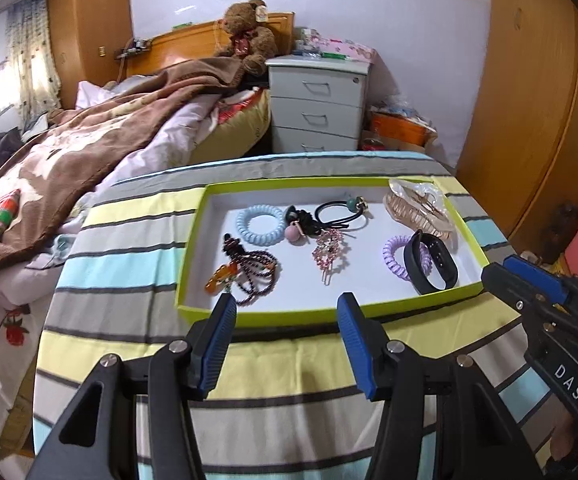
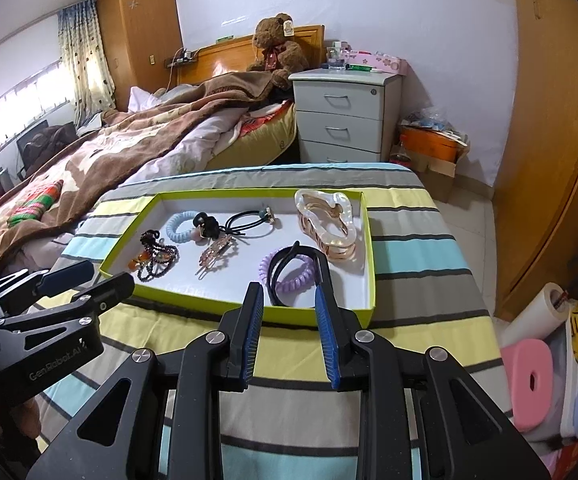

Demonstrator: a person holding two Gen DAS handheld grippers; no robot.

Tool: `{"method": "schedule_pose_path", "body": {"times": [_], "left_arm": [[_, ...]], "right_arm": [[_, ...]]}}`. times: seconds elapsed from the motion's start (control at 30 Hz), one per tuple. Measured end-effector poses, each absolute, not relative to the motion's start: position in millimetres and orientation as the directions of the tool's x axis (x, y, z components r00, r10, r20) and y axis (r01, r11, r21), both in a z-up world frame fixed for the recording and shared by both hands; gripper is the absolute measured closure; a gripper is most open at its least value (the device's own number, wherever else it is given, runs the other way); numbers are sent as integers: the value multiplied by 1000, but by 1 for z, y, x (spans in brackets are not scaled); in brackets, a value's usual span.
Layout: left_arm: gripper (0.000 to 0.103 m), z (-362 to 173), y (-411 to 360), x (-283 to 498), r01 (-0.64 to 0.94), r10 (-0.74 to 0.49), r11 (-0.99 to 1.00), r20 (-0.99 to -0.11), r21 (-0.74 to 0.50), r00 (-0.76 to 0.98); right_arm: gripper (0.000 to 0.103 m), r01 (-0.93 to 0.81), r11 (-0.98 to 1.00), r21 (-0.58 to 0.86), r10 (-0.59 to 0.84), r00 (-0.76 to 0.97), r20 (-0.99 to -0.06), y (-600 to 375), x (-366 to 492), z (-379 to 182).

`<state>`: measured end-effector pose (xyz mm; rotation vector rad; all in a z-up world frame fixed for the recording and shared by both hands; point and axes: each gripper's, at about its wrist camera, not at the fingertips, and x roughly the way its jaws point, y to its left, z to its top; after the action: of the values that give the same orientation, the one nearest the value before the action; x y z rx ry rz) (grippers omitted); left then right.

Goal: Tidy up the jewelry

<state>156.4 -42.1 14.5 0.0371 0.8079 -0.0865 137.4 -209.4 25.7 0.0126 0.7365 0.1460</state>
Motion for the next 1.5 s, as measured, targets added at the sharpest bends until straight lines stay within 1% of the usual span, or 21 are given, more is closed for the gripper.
{"method": "schedule_pose_path", "body": {"times": [0.17, 0.37, 0.7, 1.5], "left_arm": [[48, 17, -41, 145, 61, -24, 998, -716, 26, 698], [48, 15, -36, 135, 53, -46, 999, -719, -13, 694], [48, 14, -34, 127, 27, -25, 1000, -719, -8, 694], [48, 17, -28, 120, 10, -21, 1000, -721, -19, 693]], "right_arm": [[75, -135, 988, 70, 148, 738, -659, -206, 128, 27], [75, -141, 988, 65, 150, 748, -647, -202, 119, 30], [75, -137, 988, 77, 154, 754, -638, -201, 116, 31], [75, -134, 988, 72, 149, 761, -631, -196, 111, 29]]}}
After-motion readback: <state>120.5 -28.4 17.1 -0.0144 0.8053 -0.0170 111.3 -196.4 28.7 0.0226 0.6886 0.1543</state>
